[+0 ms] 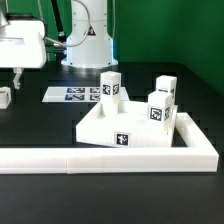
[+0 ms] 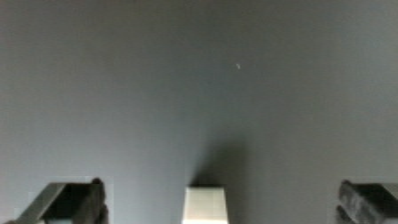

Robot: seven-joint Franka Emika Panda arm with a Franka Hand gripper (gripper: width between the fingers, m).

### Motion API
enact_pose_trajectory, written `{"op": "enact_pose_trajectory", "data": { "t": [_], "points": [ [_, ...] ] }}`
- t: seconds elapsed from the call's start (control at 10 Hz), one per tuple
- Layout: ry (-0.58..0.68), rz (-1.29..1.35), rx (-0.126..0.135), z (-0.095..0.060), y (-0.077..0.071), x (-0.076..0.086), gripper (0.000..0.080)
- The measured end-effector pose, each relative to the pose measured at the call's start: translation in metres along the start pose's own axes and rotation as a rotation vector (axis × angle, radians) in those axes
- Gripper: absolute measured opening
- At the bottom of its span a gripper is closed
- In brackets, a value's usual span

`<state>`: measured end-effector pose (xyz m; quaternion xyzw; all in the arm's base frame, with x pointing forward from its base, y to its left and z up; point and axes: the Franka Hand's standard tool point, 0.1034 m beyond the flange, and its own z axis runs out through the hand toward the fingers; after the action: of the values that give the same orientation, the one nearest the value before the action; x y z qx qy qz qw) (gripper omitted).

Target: Assemble square table

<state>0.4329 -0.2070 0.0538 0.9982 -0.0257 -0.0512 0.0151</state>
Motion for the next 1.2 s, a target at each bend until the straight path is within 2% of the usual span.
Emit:
{"op": "enact_pose_trajectory", "data": {
  "t": [0.3, 0.6, 0.8, 1.0, 1.2],
  "points": [
    [-0.029, 0.049, 0.003, 0.01, 0.014, -0.025, 0.0649],
    [-0.049, 0.039, 0.009, 0.017, 0.014, -0.039, 0.0649],
    [-0.056, 0.0, 0.006, 0.023, 0.024, -0.054, 0.0649],
    [-0.061, -0.008, 0.005, 0.025, 0.027, -0.06, 0.0649],
    [-0.085, -0.007, 0.017, 0.027, 0.024, -0.061, 0.0649]
  ]
}}
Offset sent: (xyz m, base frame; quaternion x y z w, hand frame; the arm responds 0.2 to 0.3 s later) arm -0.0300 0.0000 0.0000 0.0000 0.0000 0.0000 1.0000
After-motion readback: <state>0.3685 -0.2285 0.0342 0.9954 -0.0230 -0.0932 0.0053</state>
